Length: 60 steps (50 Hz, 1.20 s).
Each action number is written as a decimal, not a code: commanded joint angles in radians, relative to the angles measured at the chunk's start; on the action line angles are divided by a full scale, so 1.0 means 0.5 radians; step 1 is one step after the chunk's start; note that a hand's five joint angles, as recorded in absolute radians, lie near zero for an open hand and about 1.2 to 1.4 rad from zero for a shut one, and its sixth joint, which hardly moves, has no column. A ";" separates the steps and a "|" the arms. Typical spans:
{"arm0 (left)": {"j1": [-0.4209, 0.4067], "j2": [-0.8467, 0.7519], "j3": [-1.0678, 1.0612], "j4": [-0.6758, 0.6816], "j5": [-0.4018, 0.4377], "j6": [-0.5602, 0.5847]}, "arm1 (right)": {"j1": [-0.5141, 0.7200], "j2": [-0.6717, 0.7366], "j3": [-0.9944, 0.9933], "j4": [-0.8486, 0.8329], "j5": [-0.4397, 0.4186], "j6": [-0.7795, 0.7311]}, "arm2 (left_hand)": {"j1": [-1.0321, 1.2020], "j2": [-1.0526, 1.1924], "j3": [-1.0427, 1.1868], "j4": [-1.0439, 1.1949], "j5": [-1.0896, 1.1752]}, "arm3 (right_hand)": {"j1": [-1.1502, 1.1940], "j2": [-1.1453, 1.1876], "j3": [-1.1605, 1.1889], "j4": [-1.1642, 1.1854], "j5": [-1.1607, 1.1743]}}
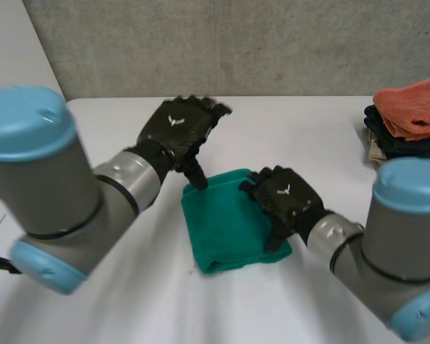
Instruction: Fold the laundry.
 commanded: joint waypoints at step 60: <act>0.086 0.275 -0.113 -0.079 0.550 -0.007 | -0.067 0.539 -0.761 -0.543 -0.029 -0.150 | 0.063 0.036 0.021 0.039 -0.002 | 2.390 2.359 2.366 2.325 2.307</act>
